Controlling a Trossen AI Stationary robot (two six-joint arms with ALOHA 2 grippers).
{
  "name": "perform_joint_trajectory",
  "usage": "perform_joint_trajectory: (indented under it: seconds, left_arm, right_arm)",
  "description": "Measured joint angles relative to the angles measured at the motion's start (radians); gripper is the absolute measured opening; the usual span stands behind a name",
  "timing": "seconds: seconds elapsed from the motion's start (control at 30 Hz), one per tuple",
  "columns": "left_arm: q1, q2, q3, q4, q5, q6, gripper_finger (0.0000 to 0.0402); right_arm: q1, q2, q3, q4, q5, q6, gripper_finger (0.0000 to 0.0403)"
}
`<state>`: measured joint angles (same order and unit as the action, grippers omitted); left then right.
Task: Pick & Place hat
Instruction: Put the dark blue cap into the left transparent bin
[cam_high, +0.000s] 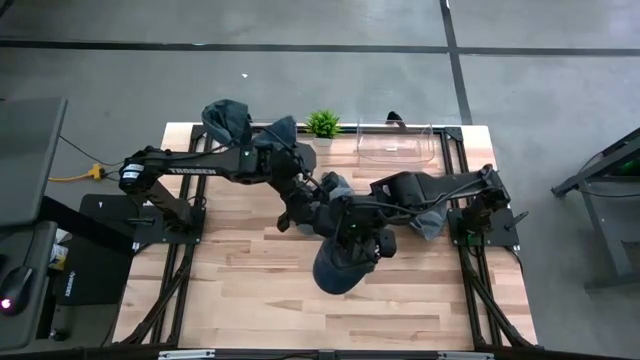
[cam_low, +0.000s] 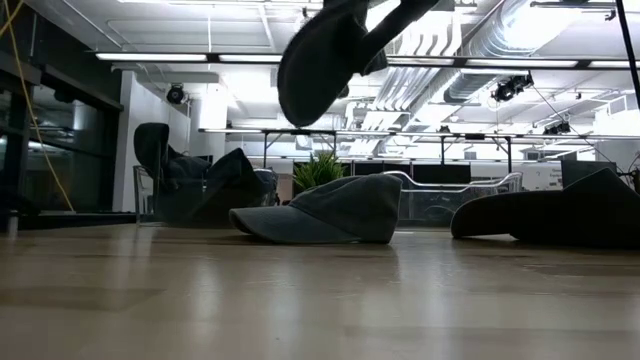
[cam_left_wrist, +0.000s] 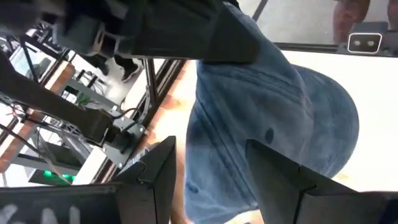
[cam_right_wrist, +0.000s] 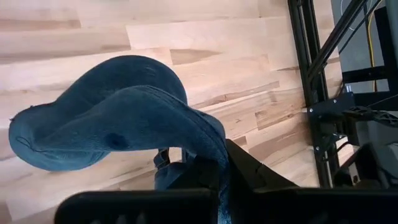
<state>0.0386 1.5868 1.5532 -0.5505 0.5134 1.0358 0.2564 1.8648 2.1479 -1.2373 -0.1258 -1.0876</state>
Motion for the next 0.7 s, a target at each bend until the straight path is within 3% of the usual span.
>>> perform_joint_trajectory:
  seconds: [0.7]
  left_arm:
    - [-0.003, 0.062, 0.000, 0.031, 0.218, -0.124, 0.0168]
  right_arm:
    - [0.006, 0.000, -0.003, 0.021, -0.055, 0.177, 0.0000]
